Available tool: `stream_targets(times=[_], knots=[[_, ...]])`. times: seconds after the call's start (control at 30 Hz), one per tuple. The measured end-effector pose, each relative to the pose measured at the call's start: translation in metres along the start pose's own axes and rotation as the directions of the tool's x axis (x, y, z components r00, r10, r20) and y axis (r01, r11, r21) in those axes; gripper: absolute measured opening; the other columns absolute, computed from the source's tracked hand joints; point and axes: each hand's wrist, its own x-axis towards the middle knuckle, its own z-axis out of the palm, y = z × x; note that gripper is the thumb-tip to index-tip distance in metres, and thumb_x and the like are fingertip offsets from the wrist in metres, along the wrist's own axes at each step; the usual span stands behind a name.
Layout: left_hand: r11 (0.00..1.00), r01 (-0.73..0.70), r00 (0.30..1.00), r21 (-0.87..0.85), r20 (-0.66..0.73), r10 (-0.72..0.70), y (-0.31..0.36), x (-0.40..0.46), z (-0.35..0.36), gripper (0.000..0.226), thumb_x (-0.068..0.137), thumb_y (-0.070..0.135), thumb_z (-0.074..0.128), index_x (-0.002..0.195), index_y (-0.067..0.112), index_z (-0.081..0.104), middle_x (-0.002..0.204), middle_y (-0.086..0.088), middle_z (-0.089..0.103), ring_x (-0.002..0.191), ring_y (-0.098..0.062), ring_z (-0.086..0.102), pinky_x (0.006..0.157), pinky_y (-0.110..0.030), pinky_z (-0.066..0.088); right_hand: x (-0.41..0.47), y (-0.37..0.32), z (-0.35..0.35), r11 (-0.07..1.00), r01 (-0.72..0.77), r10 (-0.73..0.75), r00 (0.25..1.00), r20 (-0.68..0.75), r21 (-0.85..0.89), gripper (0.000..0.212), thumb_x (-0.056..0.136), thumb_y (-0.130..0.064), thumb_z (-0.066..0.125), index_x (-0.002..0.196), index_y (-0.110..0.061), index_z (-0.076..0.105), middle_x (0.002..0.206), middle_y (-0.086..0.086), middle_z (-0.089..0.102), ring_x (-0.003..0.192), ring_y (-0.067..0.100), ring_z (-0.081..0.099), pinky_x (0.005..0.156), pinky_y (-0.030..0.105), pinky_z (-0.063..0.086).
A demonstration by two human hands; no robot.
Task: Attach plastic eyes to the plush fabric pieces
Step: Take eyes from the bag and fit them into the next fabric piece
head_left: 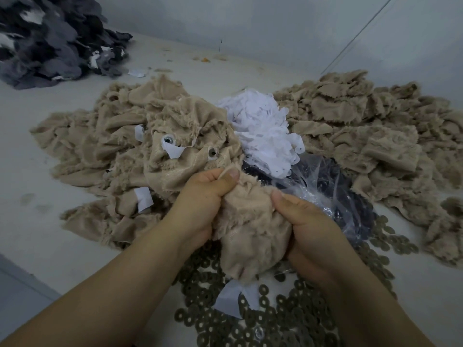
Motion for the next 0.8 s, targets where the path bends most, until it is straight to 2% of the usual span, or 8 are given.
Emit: stream_targets(times=[0.13, 0.3, 0.4, 0.5, 0.6, 0.7, 0.77, 0.8], knots=[[0.999, -0.033, 0.991, -0.022, -0.132, 0.030, 0.002, 0.003, 0.001, 0.028, 0.097, 0.019, 0.058, 0.078, 0.004, 0.072, 0.081, -0.016, 0.073, 0.072, -0.024, 0.070, 0.067, -0.034, 0.061, -0.002, 0.003, 0.000, 0.999, 0.004, -0.004, 1.000, 0.007, -0.040, 0.045, 0.089, -0.028, 0.057, 0.114, 0.007, 0.068, 0.112, 0.025, 0.072, 0.107, 0.039, 0.069, 0.096, 0.049, 0.055], [0.998, -0.026, 0.978, -0.053, -0.206, 0.015, -0.002, 0.007, 0.006, 0.028, 0.098, 0.018, 0.057, 0.087, -0.007, 0.065, 0.083, -0.021, 0.070, 0.074, -0.029, 0.069, 0.074, -0.041, 0.060, -0.002, 0.003, 0.000, 0.999, -0.002, 0.002, 1.000, -0.011, -0.039, 0.048, 0.085, -0.029, 0.059, 0.113, 0.008, 0.068, 0.110, 0.026, 0.072, 0.108, 0.040, 0.069, 0.097, 0.050, 0.054], [1.000, -0.009, 0.989, -0.010, -0.147, 0.007, -0.002, 0.006, 0.006, 0.034, 0.099, 0.020, 0.056, 0.102, -0.013, 0.063, 0.094, -0.026, 0.070, 0.082, -0.032, 0.067, 0.081, -0.043, 0.058, -0.002, 0.003, -0.001, 0.999, -0.020, 0.019, 1.000, -0.012, -0.028, 0.049, 0.082, -0.028, 0.060, 0.113, 0.009, 0.067, 0.109, 0.026, 0.072, 0.108, 0.040, 0.068, 0.093, 0.046, 0.057], [0.971, -0.026, 1.000, 0.237, -0.011, 0.029, 0.000, 0.003, 0.007, 0.034, 0.100, 0.019, 0.055, 0.086, -0.011, 0.064, 0.079, -0.026, 0.067, 0.069, -0.028, 0.060, 0.066, -0.033, 0.053, -0.004, 0.003, -0.002, 0.994, -0.070, 0.072, 0.997, 0.016, -0.087, 0.054, 0.074, -0.027, 0.069, 0.115, 0.009, 0.066, 0.112, 0.026, 0.071, 0.110, 0.041, 0.067, 0.097, 0.047, 0.055], [0.929, -0.109, 0.994, 0.354, 0.035, 0.103, -0.001, 0.000, 0.010, 0.035, 0.096, 0.017, 0.060, 0.092, -0.018, 0.058, 0.085, -0.038, 0.062, 0.073, -0.030, 0.054, 0.071, -0.044, 0.045, -0.006, 0.006, -0.001, 0.984, -0.126, 0.137, 0.987, 0.085, -0.126, 0.052, 0.076, -0.026, 0.072, 0.116, 0.007, 0.067, 0.114, 0.025, 0.071, 0.109, 0.038, 0.069, 0.100, 0.047, 0.053], [0.770, -0.278, 0.938, 0.575, -0.011, 0.347, -0.001, 0.000, 0.014, 0.013, 0.091, 0.017, 0.068, 0.089, 0.004, 0.066, 0.086, -0.019, 0.068, 0.075, -0.029, 0.063, 0.075, -0.042, 0.054, -0.005, 0.007, 0.000, 0.998, -0.069, 0.069, 0.996, 0.050, 0.006, 0.046, 0.081, -0.024, 0.069, 0.114, 0.007, 0.068, 0.113, 0.026, 0.071, 0.107, 0.038, 0.070, 0.098, 0.048, 0.054], [0.556, -0.363, 0.824, 0.748, -0.022, 0.566, 0.001, -0.002, 0.012, 0.009, 0.090, 0.019, 0.069, 0.087, 0.012, 0.064, 0.088, -0.007, 0.062, 0.081, -0.023, 0.060, 0.076, -0.037, 0.053, -0.001, 0.005, 0.000, 0.986, 0.043, -0.038, 0.999, -0.037, 0.163, 0.043, 0.085, -0.022, 0.064, 0.116, 0.008, 0.066, 0.114, 0.027, 0.071, 0.106, 0.037, 0.070, 0.094, 0.048, 0.057], [0.450, -0.395, 0.754, 0.801, 0.003, 0.656, 0.003, -0.005, 0.011, 0.016, 0.091, 0.023, 0.067, 0.080, 0.012, 0.062, 0.083, -0.002, 0.057, 0.079, -0.020, 0.056, 0.073, -0.035, 0.050, 0.000, 0.004, 0.000, 0.970, 0.100, -0.085, 0.993, -0.077, 0.223, 0.040, 0.088, -0.019, 0.061, 0.117, 0.008, 0.065, 0.114, 0.026, 0.071, 0.105, 0.035, 0.071, 0.091, 0.046, 0.059]])
